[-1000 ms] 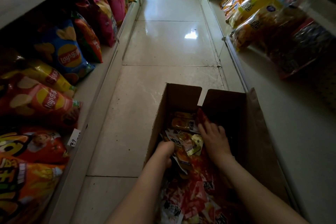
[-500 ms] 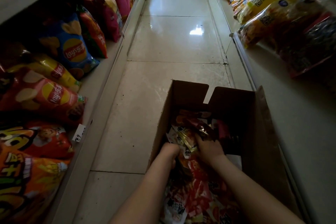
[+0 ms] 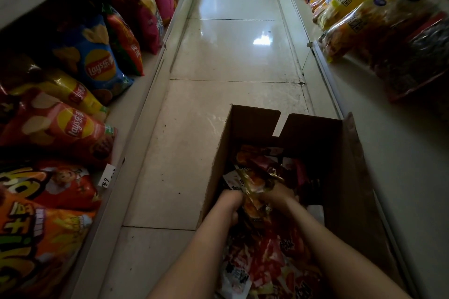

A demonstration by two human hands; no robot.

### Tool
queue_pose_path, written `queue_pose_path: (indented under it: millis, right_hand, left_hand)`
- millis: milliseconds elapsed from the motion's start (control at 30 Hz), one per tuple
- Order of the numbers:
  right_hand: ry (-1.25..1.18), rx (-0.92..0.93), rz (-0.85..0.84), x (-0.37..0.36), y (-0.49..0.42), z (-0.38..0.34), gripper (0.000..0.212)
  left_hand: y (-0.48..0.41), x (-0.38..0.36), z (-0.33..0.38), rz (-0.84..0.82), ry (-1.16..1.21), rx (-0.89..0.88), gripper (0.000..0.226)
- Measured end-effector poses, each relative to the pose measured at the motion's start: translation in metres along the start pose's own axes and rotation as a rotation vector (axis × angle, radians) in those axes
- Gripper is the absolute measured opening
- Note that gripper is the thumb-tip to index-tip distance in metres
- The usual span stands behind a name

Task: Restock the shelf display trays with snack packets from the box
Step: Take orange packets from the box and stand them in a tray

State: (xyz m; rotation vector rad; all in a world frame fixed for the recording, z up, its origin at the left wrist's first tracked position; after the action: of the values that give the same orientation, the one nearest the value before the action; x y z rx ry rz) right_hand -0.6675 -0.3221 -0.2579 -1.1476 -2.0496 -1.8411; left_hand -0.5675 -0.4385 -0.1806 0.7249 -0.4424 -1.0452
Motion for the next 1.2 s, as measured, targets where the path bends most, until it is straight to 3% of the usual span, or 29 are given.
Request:
queue_pose_path:
  millis: [67,200,333,733,1033,1200]
  right_hand:
    - [-0.149,0.018,-0.07,-0.011,-0.033,0.008,0.083]
    - [-0.29,0.064,-0.094,-0.004,-0.006,-0.004,0.038]
    - [-0.354,0.024,-0.096,0.008,0.01,-0.007,0.014]
    - [-0.869,-0.006,-0.162,0.01,0.009,-0.007,0.016]
    - [-0.799,-0.145,-0.015,0.05,0.044,-0.006,0.013]
    - [-0.925,-0.127,-0.127,0.091,0.141,-0.014,0.02]
  left_hand:
    - [-0.003,-0.001,-0.001,-0.001,0.021,0.013,0.029]
    - [-0.004,-0.003,-0.003,0.015,0.058,0.034,0.024]
    - [-0.009,0.0,-0.007,0.092,0.106,0.064,0.029]
    - [-0.01,-0.006,-0.004,-0.011,0.052,0.092,0.03]
    - [0.025,-0.018,0.029,-0.013,0.167,0.169,0.043]
    - [0.094,-0.005,0.071,-0.073,0.301,0.14,0.019]
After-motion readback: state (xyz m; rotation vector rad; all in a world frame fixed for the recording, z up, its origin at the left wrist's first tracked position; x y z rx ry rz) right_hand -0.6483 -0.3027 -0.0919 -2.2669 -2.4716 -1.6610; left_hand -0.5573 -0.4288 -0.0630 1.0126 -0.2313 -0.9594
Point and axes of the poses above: each hand's wrist, its own y-axis away from the middle knuckle, its own x-axis out of the back of the hand, z = x × y, the point moved 5 cm from there along -y, towards the middle knuckle, and after that the axes turned 13 degrees about -x, right-handed, at the moved point
